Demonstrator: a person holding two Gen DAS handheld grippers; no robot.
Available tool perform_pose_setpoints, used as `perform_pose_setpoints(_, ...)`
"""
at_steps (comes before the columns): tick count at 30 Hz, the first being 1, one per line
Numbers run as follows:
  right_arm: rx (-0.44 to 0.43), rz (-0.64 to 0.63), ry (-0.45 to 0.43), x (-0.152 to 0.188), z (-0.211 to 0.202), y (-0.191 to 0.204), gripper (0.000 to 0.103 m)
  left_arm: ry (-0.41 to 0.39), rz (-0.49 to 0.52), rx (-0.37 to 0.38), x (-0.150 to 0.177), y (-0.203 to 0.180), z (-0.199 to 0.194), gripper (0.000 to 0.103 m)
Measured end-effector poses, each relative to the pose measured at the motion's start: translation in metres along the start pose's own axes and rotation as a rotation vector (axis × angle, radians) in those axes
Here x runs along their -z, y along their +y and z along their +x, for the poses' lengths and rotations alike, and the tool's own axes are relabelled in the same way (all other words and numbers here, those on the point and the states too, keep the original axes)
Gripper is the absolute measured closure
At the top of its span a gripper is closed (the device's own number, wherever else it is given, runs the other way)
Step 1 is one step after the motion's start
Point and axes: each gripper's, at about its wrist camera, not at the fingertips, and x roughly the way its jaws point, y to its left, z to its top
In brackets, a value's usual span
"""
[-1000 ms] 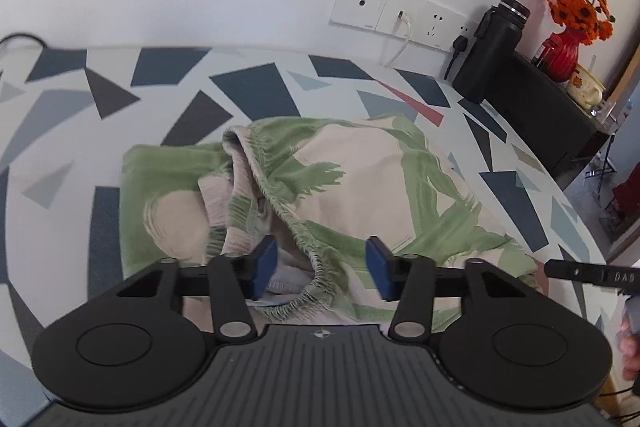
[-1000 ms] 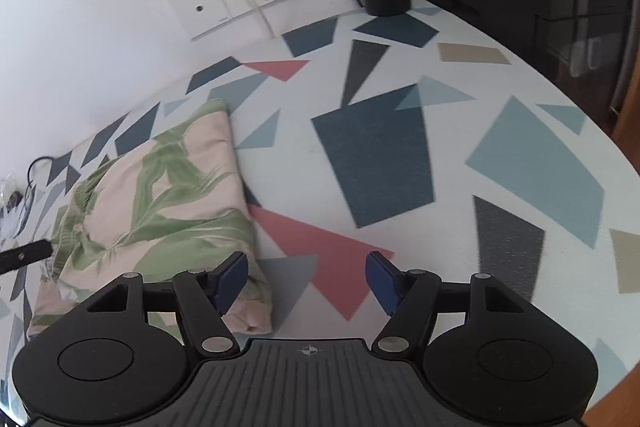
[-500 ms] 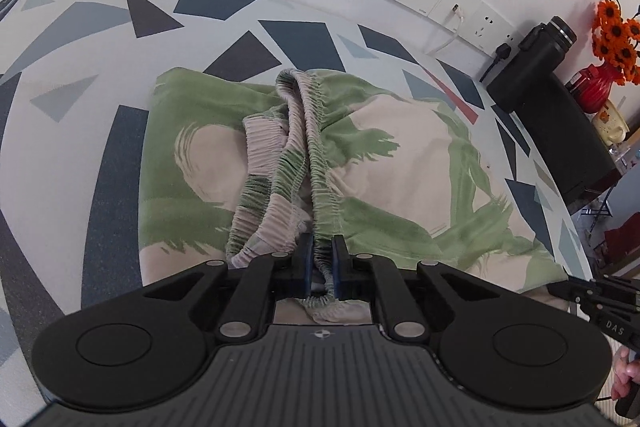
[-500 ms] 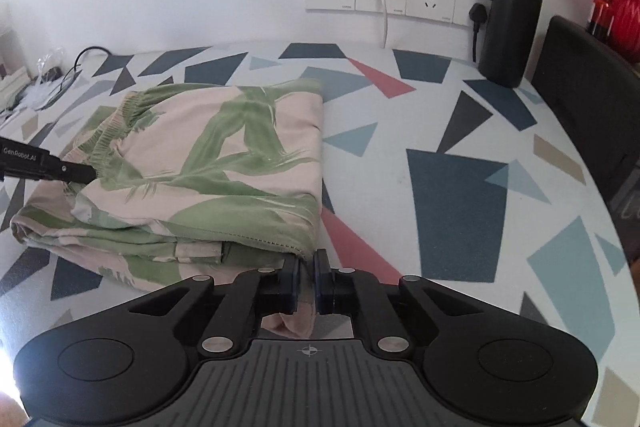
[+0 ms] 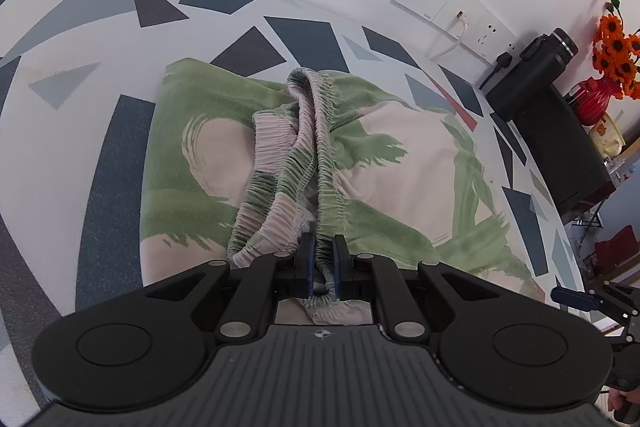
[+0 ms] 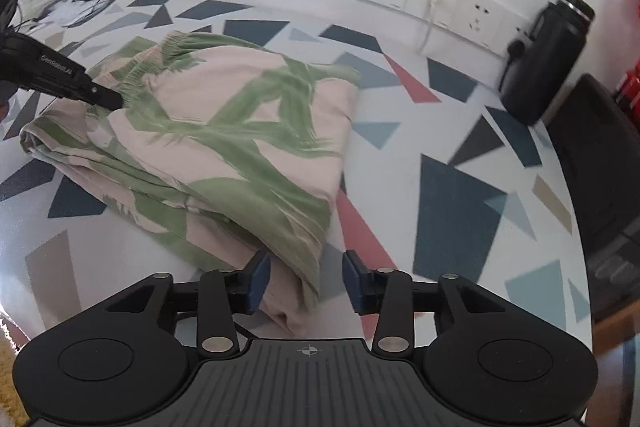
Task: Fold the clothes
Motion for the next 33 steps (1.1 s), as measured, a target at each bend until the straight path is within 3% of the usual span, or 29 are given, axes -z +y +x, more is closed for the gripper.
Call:
perform_pose_setpoints(2,0.011,-0.067,0.014,-0.004,0.011,0.01,0.07,0.004,0.0,0.0,-0.001,0.0,0.0,0.092)
perform_pose_setpoints(3,0.017,-0.101,0.021,-0.006,0.016,0.015,0.095,0.004,-0.001,-0.001,-0.001,0.0,-0.001,0.092)
perform_pose_setpoints(4,0.018,-0.108,0.008,-0.007,0.012,0.014,0.099,0.005,-0.002,-0.002,-0.001,0.0,-0.001,0.092)
perform_pose_setpoints(9,-0.062,-0.05,-0.015,0.001,-0.018,-0.005,0.099,0.016,0.026,0.007,0.004,-0.004,-0.003,0.092)
perform_pose_setpoints(15,-0.095,-0.128,0.103,0.017,0.001,0.01,0.098,0.021,-0.004,0.014,0.007,-0.002,-0.005,0.092)
perform_pose_setpoints(23,-0.177,-0.059,0.174,0.012,-0.014,-0.032,0.079,0.056,-0.023,0.014,0.011,0.002,-0.022,0.089)
perform_pose_setpoints(25,-0.194,0.02,0.153,0.011,-0.019,-0.052,0.056,0.067,0.015,0.022,0.009,-0.003,-0.034,0.074)
perform_pose_setpoints(26,-0.209,0.074,0.129,0.011,-0.02,-0.062,0.04,0.06,0.051,0.02,0.007,-0.006,-0.041,0.055)
perform_pose_setpoints(27,-0.22,0.127,0.105,0.009,-0.02,-0.069,0.034,0.044,0.077,0.003,0.005,-0.009,-0.049,0.033)
perform_pose_setpoints(28,-0.23,0.179,0.081,0.007,-0.019,-0.077,0.029,0.025,0.098,-0.023,0.003,-0.011,-0.057,0.026)
perform_pose_setpoints(30,-0.272,0.276,0.048,0.002,-0.013,-0.087,0.027,-0.01,0.094,-0.061,-0.004,-0.007,-0.067,0.019)
perform_pose_setpoints(33,-0.262,0.377,0.009,-0.007,0.003,-0.093,0.01,-0.038,0.031,-0.132,-0.014,0.011,-0.065,0.018)
